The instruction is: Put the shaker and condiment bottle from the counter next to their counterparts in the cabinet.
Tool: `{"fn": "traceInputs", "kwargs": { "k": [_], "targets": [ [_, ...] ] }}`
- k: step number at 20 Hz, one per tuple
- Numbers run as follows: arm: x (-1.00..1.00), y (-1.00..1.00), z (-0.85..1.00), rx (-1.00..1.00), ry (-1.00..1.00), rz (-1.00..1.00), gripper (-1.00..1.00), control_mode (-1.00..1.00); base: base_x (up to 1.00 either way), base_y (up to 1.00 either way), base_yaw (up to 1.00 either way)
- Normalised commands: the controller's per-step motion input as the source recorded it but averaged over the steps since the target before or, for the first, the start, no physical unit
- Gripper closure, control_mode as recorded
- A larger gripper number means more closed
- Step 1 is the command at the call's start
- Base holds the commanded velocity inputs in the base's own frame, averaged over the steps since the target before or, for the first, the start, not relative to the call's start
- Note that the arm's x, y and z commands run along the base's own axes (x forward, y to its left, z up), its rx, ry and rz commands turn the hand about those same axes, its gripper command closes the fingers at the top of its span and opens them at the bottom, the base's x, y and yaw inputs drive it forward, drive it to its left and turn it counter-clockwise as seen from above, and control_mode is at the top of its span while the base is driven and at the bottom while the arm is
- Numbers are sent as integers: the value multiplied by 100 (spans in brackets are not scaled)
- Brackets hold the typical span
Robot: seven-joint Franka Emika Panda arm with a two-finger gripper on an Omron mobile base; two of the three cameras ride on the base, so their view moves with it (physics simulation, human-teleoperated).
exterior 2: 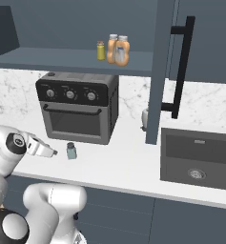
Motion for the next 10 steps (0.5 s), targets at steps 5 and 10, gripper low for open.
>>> {"fn": "traceInputs", "kwargs": {
  "k": [5,10],
  "targets": [
    [10,10,-17,5,0,0,-100,-100,0,0,0],
    [13,2,-16,9,0,0,-100,-100,0,0,0]
  ]
}}
